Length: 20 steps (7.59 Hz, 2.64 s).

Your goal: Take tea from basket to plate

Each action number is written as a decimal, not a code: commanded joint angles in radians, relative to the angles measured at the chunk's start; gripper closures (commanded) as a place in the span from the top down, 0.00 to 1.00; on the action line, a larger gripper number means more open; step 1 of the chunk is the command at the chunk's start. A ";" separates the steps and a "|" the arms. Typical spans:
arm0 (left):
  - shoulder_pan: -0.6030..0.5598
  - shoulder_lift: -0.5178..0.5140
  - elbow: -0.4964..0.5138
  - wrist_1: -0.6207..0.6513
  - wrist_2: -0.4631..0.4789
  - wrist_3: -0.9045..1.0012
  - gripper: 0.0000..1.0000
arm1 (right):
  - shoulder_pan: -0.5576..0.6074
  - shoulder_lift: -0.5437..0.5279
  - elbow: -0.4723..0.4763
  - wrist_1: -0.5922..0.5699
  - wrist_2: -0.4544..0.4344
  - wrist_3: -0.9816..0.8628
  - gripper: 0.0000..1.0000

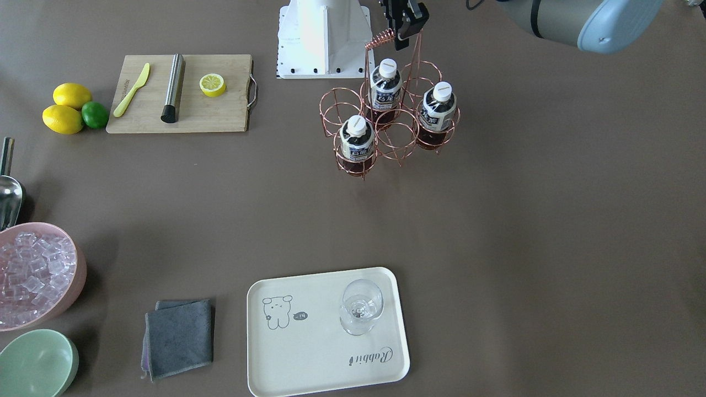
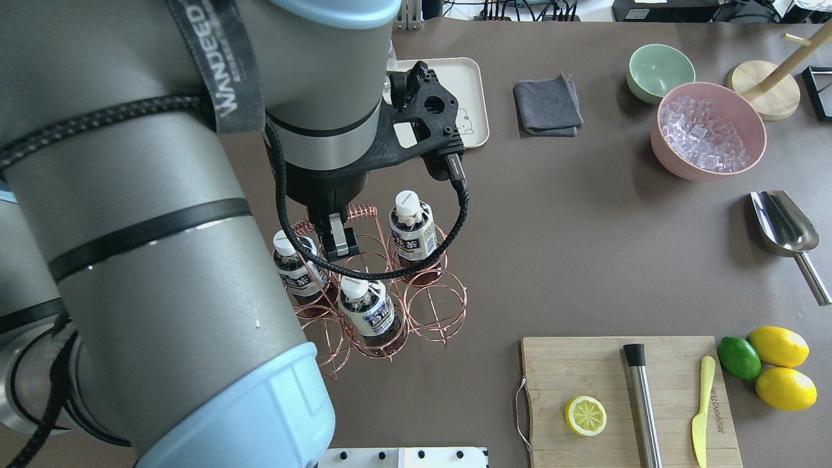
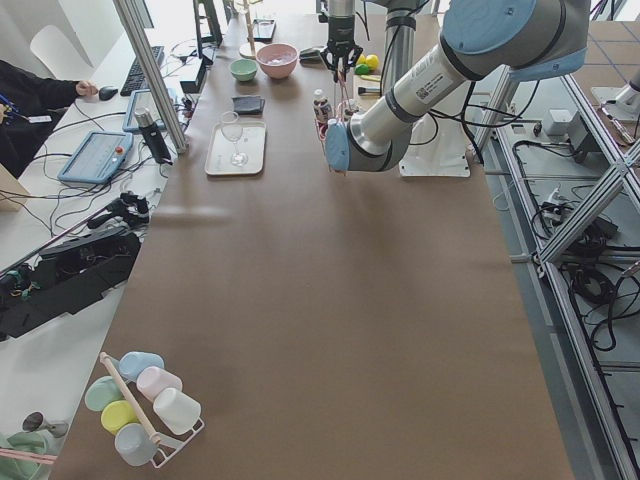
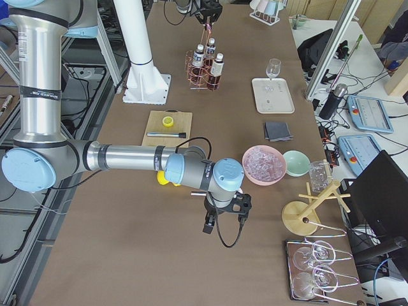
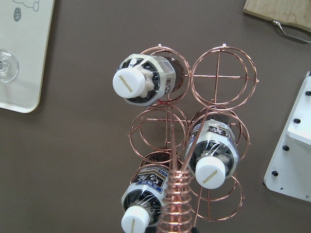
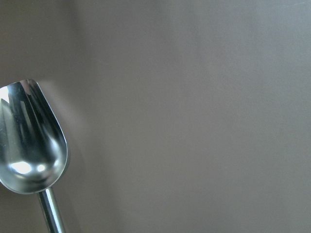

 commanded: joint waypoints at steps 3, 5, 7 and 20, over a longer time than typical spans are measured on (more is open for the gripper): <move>0.065 0.020 0.004 -0.065 0.041 -0.018 0.00 | 0.000 -0.002 -0.002 -0.002 -0.003 0.000 1.00; 0.065 0.055 0.007 -0.100 0.041 -0.018 0.00 | 0.000 -0.002 -0.002 -0.002 -0.003 0.000 1.00; 0.065 0.071 0.005 -0.126 0.042 -0.015 0.00 | 0.000 -0.002 -0.002 -0.002 -0.003 0.000 1.00; 0.058 0.074 0.043 -0.160 0.044 -0.005 0.00 | -0.202 0.129 0.186 0.002 0.030 0.056 1.00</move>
